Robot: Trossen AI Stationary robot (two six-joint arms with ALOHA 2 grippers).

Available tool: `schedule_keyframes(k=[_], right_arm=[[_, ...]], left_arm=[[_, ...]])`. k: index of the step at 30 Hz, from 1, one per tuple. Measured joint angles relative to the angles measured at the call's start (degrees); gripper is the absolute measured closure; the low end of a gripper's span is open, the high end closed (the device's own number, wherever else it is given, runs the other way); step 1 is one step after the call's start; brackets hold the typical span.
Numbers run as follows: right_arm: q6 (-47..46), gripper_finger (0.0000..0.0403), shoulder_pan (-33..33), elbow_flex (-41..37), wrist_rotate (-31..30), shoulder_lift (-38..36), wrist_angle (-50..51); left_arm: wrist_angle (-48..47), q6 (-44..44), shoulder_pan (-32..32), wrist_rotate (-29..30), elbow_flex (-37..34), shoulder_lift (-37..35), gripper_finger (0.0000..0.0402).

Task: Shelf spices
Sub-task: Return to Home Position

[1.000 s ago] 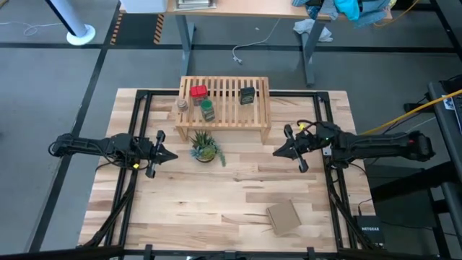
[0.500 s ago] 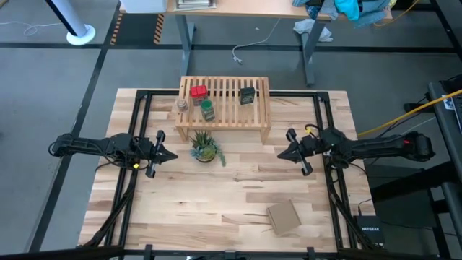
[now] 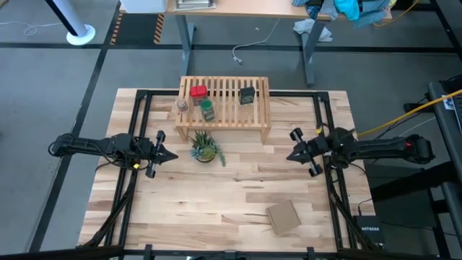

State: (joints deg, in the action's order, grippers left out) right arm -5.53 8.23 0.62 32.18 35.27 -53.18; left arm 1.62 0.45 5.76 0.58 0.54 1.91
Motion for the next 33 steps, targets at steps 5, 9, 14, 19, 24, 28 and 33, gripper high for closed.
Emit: schedule_keyframes(k=[5,9,14,19,24,28,33], right_arm=[[-1.6,0.0388,0.0,0.0,1.8,-6.6,0.5],[-1.8,0.0388,0.0,-0.1,1.9,-12.1,4.1],[-2.4,0.0388,0.0,-0.1,1.9,-19.2,9.3],[-2.4,0.0388,0.0,-0.2,3.4,-26.5,13.7],[-2.3,0.0388,0.0,-0.2,0.9,-33.2,24.4],[-1.5,0.0388,0.0,-0.2,-2.6,-35.1,29.8],[-1.5,0.0388,0.0,-0.2,-2.6,-35.1,33.8]], left_arm=[[-0.7,0.0,0.0,0.0,0.0,0.0,0.0402],[-0.5,0.2,0.0,0.0,0.0,0.0,0.0401],[0.2,1.0,0.0,0.0,0.0,0.0,0.0401],[2.1,2.6,0.0,0.0,0.0,0.0,0.0401],[2.1,2.7,0.0,0.0,0.0,0.0,0.0402],[2.1,3.0,0.0,0.0,0.0,0.0,0.0401],[2.6,5.2,0.0,0.0,0.0,-0.1,0.0402]])
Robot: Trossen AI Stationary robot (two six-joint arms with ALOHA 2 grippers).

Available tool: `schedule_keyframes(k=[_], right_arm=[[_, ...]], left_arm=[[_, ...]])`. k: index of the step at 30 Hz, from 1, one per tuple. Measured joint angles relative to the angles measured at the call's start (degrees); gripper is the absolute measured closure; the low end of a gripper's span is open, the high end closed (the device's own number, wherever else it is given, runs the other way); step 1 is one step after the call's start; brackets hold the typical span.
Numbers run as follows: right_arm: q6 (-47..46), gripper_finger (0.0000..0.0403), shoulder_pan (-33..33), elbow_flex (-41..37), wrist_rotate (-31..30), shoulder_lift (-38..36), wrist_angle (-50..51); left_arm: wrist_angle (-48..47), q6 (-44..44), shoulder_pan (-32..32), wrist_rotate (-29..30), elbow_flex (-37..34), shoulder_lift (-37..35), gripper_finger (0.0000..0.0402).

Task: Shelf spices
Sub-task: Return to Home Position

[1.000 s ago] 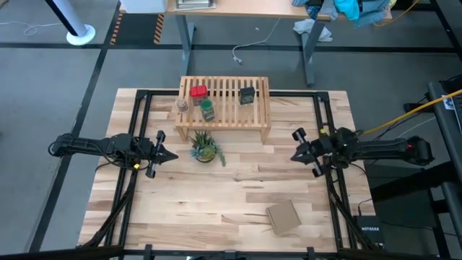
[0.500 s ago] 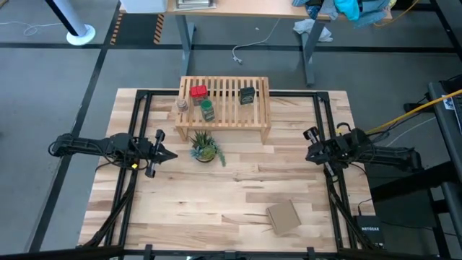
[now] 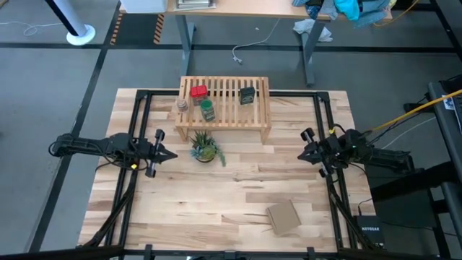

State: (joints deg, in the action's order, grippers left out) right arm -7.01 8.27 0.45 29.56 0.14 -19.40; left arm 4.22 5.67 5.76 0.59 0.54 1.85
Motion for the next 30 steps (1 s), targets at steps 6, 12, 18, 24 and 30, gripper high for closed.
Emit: schedule_keyframes(k=[6,12,18,24,30], right_arm=[[0.5,0.0388,0.0,0.0,-1.5,0.0,4.0],[1.4,0.0388,0.0,0.0,-1.6,0.0,7.5],[1.4,0.0388,0.0,0.0,-4.3,0.0,12.3],[1.4,0.0388,0.0,0.0,-6.6,0.0,15.2],[1.4,0.0388,0.0,0.0,-6.6,0.2,15.2]], left_arm=[[2.8,3.1,-0.3,0.0,0.0,-0.1,0.0402],[2.0,2.8,-0.3,0.0,0.0,-0.1,0.0402],[-0.1,2.5,-0.3,0.0,0.0,-0.1,0.0402],[-3.1,0.6,-0.3,0.0,0.0,-0.1,0.0402],[-3.4,-3.3,-0.3,0.0,0.0,0.1,0.0402]])
